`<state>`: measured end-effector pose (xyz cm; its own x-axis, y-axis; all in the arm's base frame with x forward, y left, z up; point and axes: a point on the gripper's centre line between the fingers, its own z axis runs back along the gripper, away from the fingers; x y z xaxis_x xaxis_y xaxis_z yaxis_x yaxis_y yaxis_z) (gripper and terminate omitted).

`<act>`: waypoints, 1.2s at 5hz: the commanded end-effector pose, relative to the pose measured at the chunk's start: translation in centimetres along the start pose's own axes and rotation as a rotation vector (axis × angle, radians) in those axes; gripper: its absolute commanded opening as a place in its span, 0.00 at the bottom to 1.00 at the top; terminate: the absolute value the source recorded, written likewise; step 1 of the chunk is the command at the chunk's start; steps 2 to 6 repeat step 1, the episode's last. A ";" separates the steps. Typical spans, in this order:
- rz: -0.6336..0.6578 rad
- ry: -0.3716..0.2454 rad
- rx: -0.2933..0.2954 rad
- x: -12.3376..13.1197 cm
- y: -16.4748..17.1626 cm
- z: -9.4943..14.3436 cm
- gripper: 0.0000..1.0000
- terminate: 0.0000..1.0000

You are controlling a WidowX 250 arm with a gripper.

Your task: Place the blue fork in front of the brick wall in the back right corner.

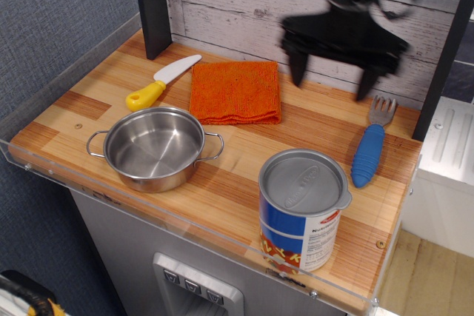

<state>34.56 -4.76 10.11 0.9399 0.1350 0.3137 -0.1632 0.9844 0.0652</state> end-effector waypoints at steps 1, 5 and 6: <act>0.108 0.015 0.041 -0.1 6.4 1.9 1.00 1.00; 0.108 0.015 0.041 -0.1 6.4 1.9 1.00 1.00; 0.108 0.015 0.041 -0.1 6.4 1.9 1.00 1.00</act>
